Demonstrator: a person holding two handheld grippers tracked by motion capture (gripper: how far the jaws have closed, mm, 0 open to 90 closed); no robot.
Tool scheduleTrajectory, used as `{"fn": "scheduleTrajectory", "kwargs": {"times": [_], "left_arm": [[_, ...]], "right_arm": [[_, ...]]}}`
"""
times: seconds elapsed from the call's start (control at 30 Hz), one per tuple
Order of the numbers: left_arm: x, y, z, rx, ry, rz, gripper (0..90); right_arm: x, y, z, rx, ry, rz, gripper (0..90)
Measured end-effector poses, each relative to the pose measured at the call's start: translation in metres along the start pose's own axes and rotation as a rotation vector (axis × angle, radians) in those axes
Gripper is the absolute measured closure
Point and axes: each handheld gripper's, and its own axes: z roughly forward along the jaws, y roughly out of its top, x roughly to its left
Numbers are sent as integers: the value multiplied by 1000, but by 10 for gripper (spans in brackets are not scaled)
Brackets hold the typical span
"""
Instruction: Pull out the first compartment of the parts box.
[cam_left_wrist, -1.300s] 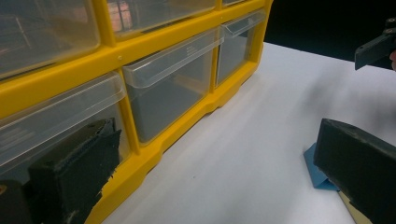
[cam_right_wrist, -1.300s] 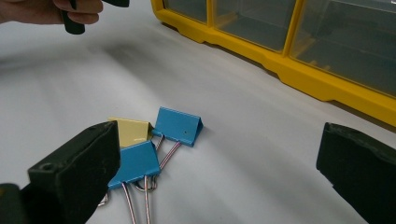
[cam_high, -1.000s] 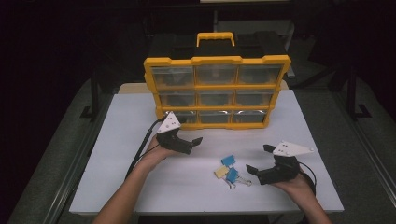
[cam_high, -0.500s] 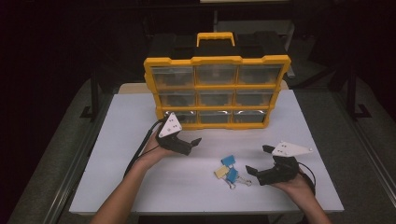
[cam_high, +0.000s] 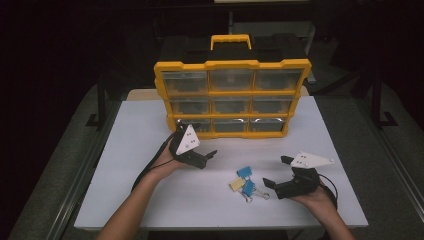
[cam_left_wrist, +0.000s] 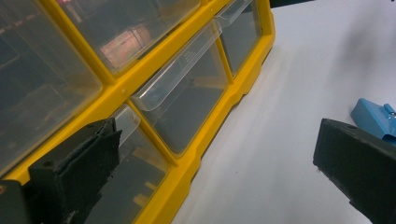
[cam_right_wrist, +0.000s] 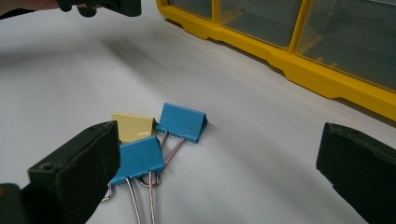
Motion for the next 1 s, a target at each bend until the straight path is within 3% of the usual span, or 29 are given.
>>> {"fn": "scheduleTrajectory", "kwargs": {"times": [0.3,0.83,1.0], "left_arm": [[-1,3,-1,10,19,64,2],[-7,6,-1,35,70,232,2],[-10,6,0,50,88,302,2]], "right_arm": [[0,0,0,2,0,-1,0],[0,-1,1,7,1,-6,0],[0,-1,1,11,3,-7,0]]}}
